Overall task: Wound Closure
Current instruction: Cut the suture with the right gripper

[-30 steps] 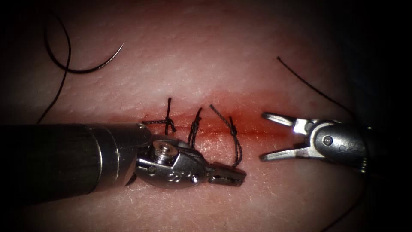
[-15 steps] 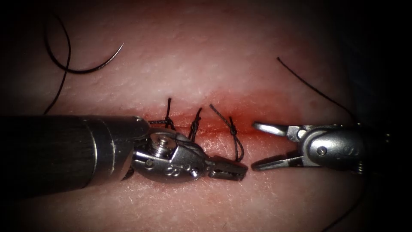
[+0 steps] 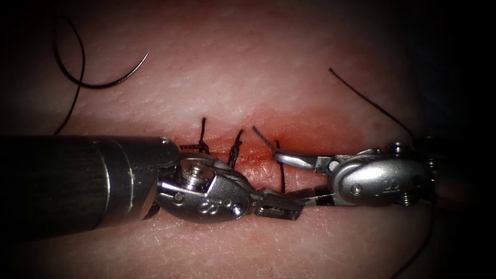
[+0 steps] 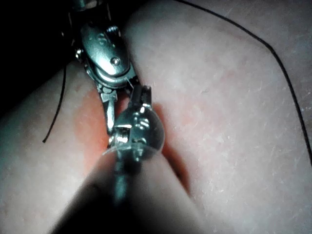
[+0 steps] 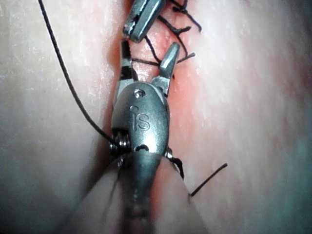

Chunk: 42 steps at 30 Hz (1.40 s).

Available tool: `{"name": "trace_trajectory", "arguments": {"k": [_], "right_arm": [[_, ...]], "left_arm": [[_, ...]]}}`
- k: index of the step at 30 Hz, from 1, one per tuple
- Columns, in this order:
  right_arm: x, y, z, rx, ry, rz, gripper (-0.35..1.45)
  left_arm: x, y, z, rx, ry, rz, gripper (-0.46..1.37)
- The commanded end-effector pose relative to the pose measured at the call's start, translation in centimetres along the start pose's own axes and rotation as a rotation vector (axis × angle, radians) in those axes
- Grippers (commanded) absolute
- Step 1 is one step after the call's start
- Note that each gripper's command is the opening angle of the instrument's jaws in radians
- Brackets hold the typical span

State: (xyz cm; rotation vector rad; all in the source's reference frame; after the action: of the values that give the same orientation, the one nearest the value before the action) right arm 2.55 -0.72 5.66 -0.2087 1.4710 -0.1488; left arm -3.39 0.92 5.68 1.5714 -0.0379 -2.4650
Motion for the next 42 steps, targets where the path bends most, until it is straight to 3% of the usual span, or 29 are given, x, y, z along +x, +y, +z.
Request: {"name": "trace_trajectory", "arguments": {"k": [1,12,27,42], "right_arm": [[0.01,0.01,0.02,-0.003,0.002,-0.004,1.15],[0.07,0.03,0.28,-0.028,0.018,-0.041,1.16],[0.06,0.00,0.38,-0.028,0.021,-0.045,1.11],[0.03,-0.01,0.45,-0.034,0.018,-0.018,0.84]], "left_arm": [[0.00,0.00,0.00,-0.010,0.000,0.000,-0.35],[0.01,0.01,0.02,-0.009,-0.002,-0.001,-0.35],[0.03,0.02,0.02,-0.004,-0.007,-0.002,-0.35],[0.03,0.03,0.02,-0.003,-0.007,-0.002,-0.35]]}}
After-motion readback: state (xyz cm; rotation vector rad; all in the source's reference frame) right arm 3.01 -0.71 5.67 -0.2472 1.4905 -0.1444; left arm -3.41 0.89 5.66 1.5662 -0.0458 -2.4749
